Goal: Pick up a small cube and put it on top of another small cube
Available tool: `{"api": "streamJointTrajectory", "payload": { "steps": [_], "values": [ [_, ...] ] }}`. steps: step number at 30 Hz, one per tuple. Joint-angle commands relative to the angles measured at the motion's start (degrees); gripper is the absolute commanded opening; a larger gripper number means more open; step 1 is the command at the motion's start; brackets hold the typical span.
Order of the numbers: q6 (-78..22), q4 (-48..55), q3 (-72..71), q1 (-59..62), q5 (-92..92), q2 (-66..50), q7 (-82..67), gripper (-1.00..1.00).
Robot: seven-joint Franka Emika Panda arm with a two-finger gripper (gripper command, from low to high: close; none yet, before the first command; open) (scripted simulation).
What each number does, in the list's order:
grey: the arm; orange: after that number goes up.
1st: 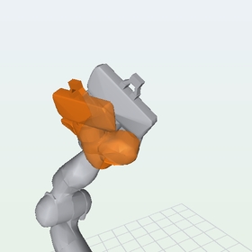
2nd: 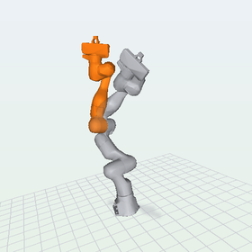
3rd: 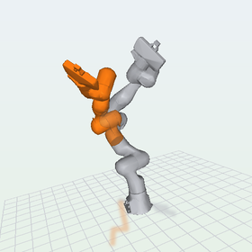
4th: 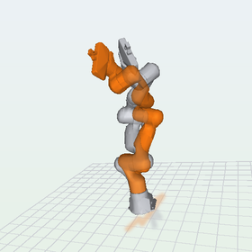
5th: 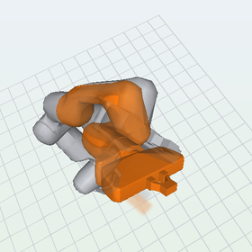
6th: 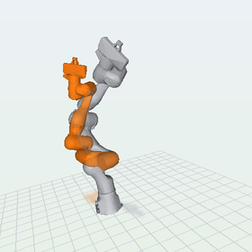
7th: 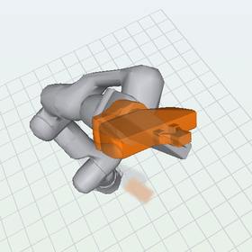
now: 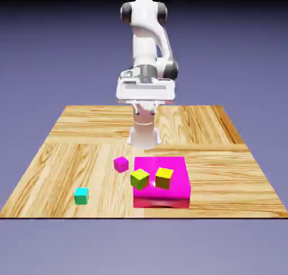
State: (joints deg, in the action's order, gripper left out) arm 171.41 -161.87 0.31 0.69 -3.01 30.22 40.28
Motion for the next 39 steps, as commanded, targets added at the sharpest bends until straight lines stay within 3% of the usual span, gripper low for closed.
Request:
{"api": "streamJointTrajectory", "payload": {
  "steps": [1,12,22,23,33,39],
  "values": [
    [-2.15,-0.72,0.25,1.14,-2.5,-2.02,-1.81,0.0],
    [-24.58,-8.23,2.9,13.04,-28.48,-23.07,-20.62,0.0],
    [-11.17,-4.86,12.22,10.7,-48.05,-40.94,-5.89,0.0],
    [-11.17,-4.86,12.22,10.7,-48.05,-40.94,-5.88,-1.0],
    [-24.58,-8.23,2.9,13.04,-28.48,-23.07,-20.62,-1.0],
    [-32.27,2.15,0.44,11.11,-19.56,-25.98,-9.13,-1.0]
  ]
}}
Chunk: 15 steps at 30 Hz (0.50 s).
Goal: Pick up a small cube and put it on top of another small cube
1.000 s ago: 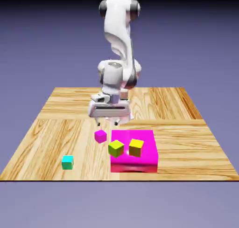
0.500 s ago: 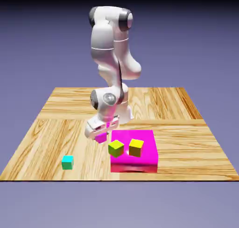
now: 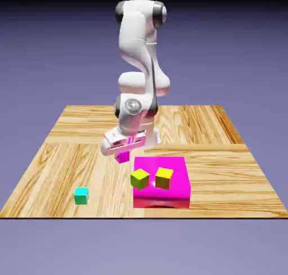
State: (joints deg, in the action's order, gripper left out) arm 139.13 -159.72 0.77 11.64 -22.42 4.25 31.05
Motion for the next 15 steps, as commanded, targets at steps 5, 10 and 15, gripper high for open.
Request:
{"api": "streamJointTrajectory", "payload": {
  "steps": [5,10,15],
  "values": [
    [-7.68,10.39,-2.48,-1.78,8.79,-2.9,11.6,-1.0],
    [-15.38,20.77,-4.94,-3.72,17.71,-5.81,23.1,-1.0],
    [-23.07,31.15,-7.4,-5.65,26.64,-8.71,34.6,-1.0]
  ]
}}
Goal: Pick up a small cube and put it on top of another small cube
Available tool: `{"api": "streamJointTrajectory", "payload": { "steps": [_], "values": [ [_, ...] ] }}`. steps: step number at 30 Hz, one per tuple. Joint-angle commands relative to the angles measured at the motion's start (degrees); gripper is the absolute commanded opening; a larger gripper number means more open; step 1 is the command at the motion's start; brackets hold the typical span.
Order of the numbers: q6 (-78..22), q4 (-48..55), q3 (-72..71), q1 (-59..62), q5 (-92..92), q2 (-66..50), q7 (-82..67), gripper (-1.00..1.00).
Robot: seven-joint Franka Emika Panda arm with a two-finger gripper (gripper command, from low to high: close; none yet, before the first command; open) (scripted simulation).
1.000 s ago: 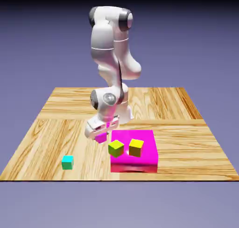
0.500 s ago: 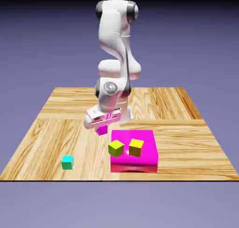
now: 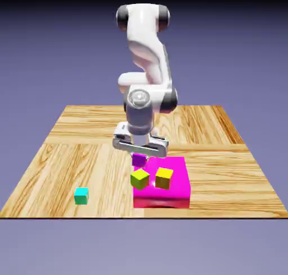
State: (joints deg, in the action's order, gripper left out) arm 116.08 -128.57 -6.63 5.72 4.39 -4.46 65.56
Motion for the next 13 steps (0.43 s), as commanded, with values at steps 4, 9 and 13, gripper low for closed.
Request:
{"api": "streamJointTrajectory", "payload": {
  "steps": [4,9,13],
  "values": [
    [-5.88,7.9,-1.87,-1.21,6.61,-2.21,8.83,-1.0],
    [4.07,1.84,-2.42,-2.04,7.26,-6.04,8.21,-1.0],
    [-0.91,4.87,-2.14,-1.62,6.94,-4.13,8.52,1.0]
  ]
}}
